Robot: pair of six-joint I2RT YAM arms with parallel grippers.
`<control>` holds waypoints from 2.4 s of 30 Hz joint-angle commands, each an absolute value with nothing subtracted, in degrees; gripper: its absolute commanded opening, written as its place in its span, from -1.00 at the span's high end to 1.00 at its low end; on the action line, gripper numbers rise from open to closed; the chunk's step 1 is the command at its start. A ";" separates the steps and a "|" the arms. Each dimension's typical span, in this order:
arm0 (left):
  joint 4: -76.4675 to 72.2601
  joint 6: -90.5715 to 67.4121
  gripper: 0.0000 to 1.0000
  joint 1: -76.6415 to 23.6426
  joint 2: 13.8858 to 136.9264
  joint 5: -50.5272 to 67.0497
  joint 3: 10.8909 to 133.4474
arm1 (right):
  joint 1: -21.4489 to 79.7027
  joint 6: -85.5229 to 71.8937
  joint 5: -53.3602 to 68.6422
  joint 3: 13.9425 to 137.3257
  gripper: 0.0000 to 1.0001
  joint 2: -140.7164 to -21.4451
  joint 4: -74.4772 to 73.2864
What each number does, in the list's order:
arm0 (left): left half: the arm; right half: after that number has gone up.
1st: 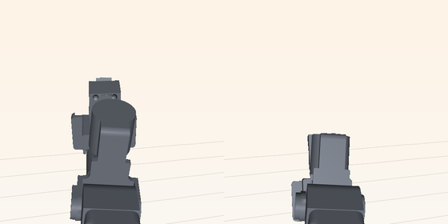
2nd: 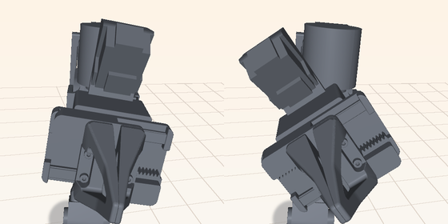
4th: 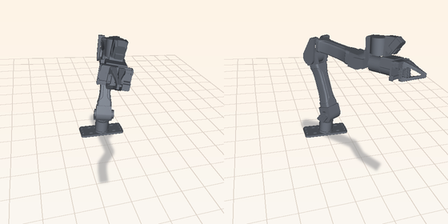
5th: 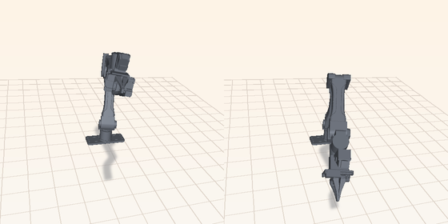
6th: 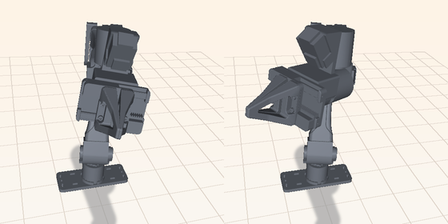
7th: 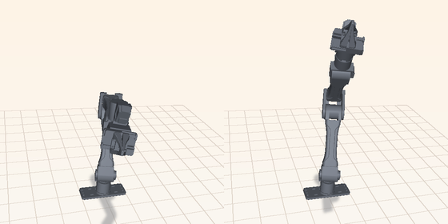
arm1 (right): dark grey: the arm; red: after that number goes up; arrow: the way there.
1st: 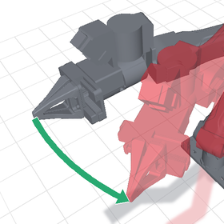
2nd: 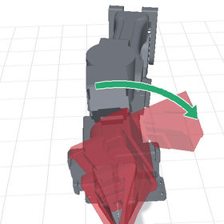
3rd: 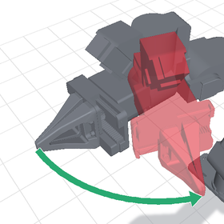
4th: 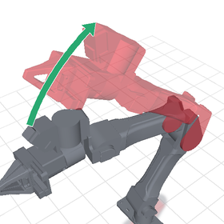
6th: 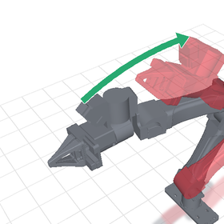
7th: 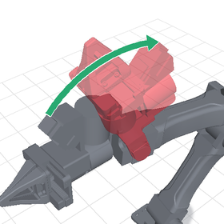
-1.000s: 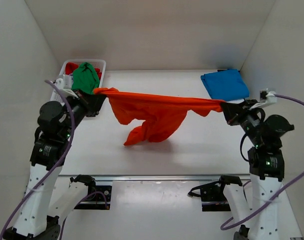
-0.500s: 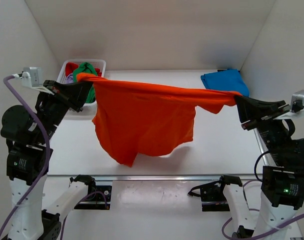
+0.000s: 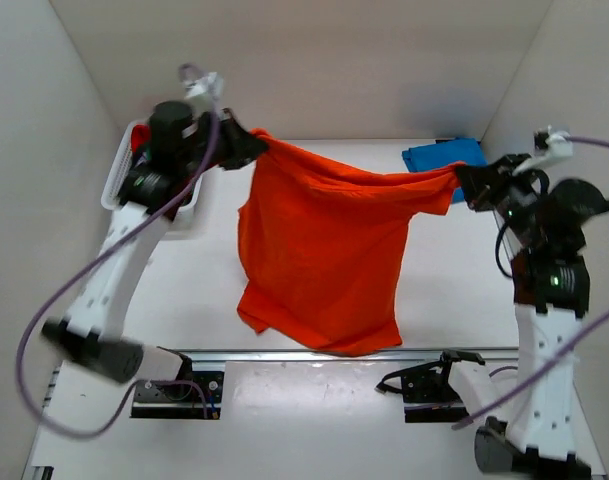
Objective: Fold and stack the t-shirts
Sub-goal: Flatten out the tshirt
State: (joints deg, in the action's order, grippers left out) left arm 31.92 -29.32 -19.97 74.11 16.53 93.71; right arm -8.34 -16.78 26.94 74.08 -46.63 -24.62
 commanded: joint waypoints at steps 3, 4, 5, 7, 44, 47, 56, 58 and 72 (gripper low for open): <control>35.05 -28.12 1.00 -22.68 94.10 22.57 120.07 | -10.72 -14.15 22.59 83.64 1.00 -51.33 -23.38; 35.16 -29.17 1.00 -22.07 95.26 23.28 123.63 | -10.03 -14.32 22.07 85.67 1.00 -51.59 -23.64; 34.37 -31.35 1.00 -20.41 97.01 25.21 129.32 | -9.32 -14.67 21.71 89.43 1.00 -52.29 -24.16; 31.05 -35.74 1.00 -15.41 97.82 30.65 134.10 | -8.70 -15.38 21.53 95.16 1.00 -52.73 -24.17; 17.58 -40.33 -0.02 -18.01 52.48 24.17 30.00 | 50.79 -28.23 21.36 40.93 0.99 -66.77 -2.98; 14.60 -42.36 -0.03 -19.33 50.63 25.75 25.24 | 53.43 -27.16 19.95 45.86 0.99 -70.40 -3.79; 2.13 -50.26 -0.17 -27.42 52.38 26.54 24.00 | 53.26 -25.93 16.62 52.90 1.00 -71.62 -5.01; -1.90 -53.16 -0.17 -28.74 52.73 26.63 23.82 | 53.79 -25.58 16.00 53.96 0.99 -72.50 -5.27; -15.81 -65.39 -0.31 -30.84 55.19 27.16 21.36 | 55.81 -25.22 15.73 55.55 1.00 -74.18 -3.78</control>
State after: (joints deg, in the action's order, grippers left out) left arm -11.25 -63.02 -29.30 54.24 26.30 22.20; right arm 55.07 -26.46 16.14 52.90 -74.76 -7.20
